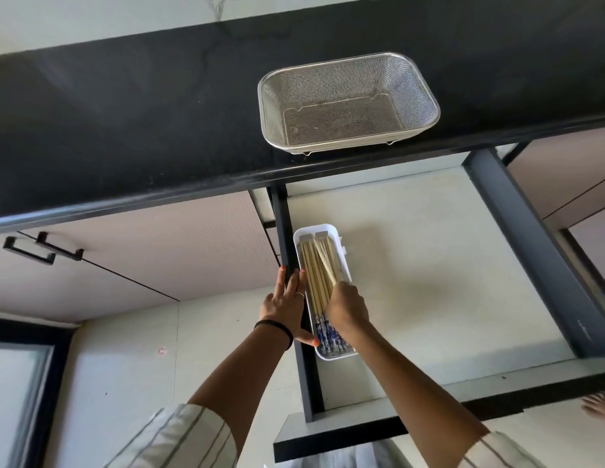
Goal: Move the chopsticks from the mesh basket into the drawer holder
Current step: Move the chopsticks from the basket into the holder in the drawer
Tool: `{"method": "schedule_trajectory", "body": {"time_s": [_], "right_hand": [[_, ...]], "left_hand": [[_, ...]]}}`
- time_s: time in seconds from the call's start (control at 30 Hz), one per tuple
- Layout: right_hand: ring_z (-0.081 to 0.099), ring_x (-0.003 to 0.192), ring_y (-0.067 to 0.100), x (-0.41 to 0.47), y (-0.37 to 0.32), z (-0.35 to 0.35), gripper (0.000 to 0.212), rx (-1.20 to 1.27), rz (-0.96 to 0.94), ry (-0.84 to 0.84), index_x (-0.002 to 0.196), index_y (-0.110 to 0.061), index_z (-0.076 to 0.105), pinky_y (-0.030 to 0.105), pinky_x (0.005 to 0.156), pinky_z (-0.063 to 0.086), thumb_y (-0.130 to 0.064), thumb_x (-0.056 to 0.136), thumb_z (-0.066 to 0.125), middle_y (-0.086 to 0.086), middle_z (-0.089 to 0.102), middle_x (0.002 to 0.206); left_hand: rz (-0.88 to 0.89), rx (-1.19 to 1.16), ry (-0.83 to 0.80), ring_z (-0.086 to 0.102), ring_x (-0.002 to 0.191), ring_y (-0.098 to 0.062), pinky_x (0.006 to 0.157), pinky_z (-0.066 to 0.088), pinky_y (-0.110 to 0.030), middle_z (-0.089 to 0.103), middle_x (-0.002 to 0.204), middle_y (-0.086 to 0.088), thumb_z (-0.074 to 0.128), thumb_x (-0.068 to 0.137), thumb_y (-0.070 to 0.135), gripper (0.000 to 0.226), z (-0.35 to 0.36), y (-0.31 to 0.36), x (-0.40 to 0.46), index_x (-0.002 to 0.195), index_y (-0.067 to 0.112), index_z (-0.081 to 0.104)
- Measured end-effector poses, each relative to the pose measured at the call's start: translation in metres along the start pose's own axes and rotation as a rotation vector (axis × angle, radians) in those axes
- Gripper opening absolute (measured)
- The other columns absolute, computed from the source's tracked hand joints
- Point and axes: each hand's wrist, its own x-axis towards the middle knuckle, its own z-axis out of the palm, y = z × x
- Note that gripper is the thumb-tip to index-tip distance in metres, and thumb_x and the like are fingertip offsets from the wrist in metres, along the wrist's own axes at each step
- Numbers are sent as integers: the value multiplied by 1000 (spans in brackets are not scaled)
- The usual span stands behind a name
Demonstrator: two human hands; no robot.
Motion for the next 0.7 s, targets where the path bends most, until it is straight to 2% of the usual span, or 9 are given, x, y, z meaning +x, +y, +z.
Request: {"method": "schedule_trajectory", "body": {"time_s": [0.23, 0.4, 0.7], "right_hand": [[65, 97, 30, 2, 1, 11, 20, -91, -67, 99, 112, 0, 54, 37, 80, 53, -2, 94, 45, 14, 62, 109], [67, 91, 25, 6, 4, 21, 21, -150, -83, 116, 112, -2, 55, 32, 75, 55, -6, 92, 53, 12, 63, 106], [68, 91, 25, -3, 14, 32, 21, -226, -135, 106, 113, -6, 56, 33, 74, 54, -14, 95, 49, 9, 67, 104]], "left_hand": [[10, -19, 1, -28, 141, -30, 114, 28, -45, -22, 158, -3, 71, 65, 66, 134, 1, -1, 0, 149, 8, -16], [14, -10, 7, -28, 141, -30, 113, 30, -45, -22, 158, -3, 70, 66, 66, 133, 2, -1, -1, 149, 8, -16], [10, -62, 21, -27, 141, -30, 115, 26, -45, -19, 158, -4, 73, 64, 65, 137, 4, 0, -4, 148, 8, -19]]}}
